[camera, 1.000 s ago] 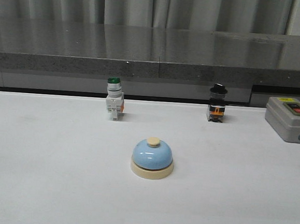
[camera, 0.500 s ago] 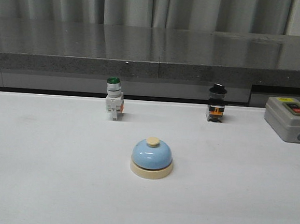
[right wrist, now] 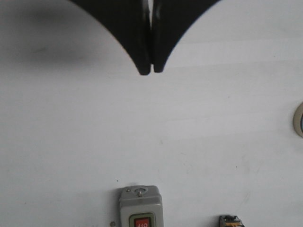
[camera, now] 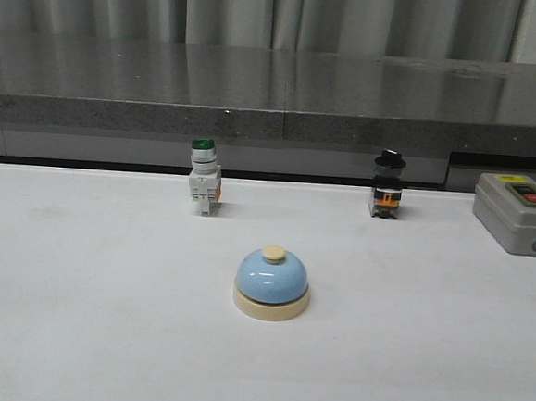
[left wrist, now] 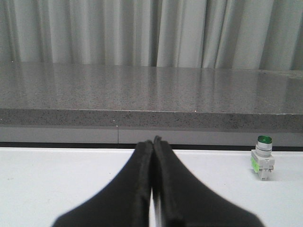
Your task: Place and press bell with both arms
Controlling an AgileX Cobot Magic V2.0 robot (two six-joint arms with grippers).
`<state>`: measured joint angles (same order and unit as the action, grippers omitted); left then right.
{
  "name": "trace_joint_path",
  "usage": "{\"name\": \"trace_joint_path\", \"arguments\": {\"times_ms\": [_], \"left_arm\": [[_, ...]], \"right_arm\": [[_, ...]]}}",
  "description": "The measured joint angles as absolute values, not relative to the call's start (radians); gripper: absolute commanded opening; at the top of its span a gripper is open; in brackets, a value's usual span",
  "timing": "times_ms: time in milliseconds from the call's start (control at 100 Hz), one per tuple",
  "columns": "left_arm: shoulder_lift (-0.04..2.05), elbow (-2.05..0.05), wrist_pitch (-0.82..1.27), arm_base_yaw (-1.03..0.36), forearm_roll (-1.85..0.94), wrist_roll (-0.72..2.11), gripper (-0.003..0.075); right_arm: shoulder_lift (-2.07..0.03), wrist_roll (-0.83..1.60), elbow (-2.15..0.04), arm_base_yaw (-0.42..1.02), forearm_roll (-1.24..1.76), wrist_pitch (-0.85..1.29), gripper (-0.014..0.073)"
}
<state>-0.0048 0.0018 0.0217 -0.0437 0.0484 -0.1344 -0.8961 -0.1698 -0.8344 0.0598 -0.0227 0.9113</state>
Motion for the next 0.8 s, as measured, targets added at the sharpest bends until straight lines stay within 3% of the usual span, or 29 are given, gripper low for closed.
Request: {"name": "trace_joint_path", "arguments": {"times_ms": [390,800], "left_arm": [[-0.005,0.002,0.022,-0.044,0.048,-0.134,-0.0020],[-0.005,0.002,0.022,-0.044,0.048,-0.157,-0.0020]], "right_arm": [[-1.086,-0.152,-0.842,0.273,0.024,0.829,-0.0060],[-1.469,-0.152,-1.089,0.484,0.036,0.782,-0.0060]]}}
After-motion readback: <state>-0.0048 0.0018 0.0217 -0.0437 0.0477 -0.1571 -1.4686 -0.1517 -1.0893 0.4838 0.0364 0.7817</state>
